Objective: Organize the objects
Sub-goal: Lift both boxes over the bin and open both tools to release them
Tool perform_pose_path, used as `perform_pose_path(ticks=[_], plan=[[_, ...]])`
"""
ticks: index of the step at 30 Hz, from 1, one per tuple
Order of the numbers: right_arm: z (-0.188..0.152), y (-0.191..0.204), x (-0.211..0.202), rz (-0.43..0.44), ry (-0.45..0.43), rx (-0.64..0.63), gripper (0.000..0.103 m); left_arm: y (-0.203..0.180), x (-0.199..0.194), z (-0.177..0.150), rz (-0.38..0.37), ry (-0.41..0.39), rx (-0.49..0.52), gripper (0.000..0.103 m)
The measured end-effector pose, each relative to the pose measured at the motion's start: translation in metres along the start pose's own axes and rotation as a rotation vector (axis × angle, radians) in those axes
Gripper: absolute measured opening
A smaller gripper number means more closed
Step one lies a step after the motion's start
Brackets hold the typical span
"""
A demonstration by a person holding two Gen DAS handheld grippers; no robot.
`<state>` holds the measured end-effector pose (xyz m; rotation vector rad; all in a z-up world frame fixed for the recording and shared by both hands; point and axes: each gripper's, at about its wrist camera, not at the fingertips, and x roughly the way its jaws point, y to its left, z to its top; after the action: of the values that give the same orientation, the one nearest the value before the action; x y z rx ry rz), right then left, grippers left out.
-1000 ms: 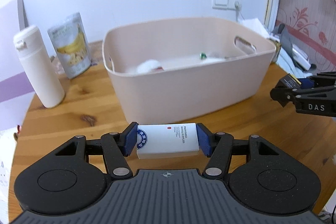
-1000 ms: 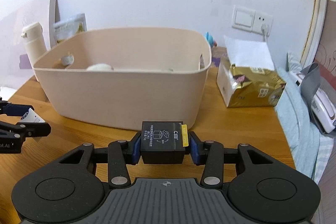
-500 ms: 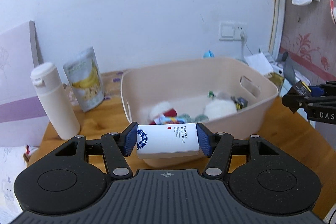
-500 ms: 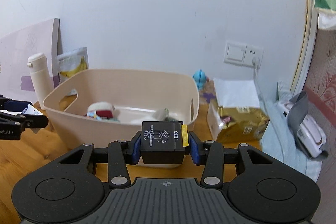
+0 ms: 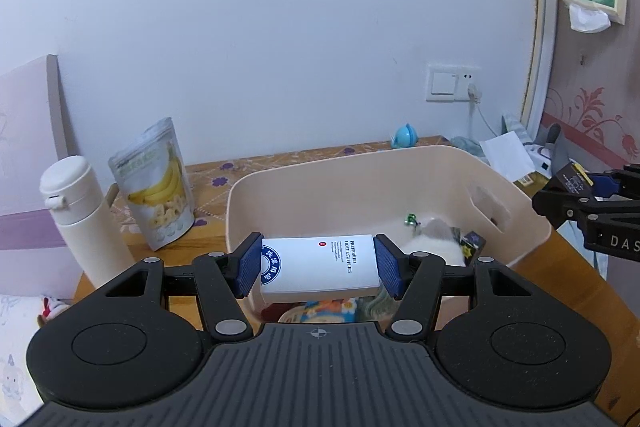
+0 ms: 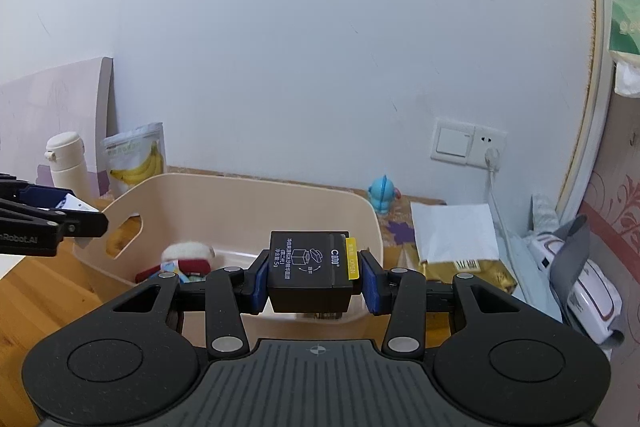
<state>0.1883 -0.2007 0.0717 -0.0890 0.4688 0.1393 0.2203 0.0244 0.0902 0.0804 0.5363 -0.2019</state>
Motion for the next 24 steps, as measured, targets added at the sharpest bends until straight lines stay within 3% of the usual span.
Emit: perform_pose_path(ticks=[14, 24], plan=[[0.013, 0.006, 0.043, 0.021, 0.028, -0.024, 0.043, -0.006, 0.054, 0.013, -0.031, 0.079, -0.003, 0.061], [0.010, 0.017, 0.076, 0.061, 0.116, -0.074, 0.043, -0.006, 0.085, 0.009, -0.044, 0.154, -0.015, 0.061]])
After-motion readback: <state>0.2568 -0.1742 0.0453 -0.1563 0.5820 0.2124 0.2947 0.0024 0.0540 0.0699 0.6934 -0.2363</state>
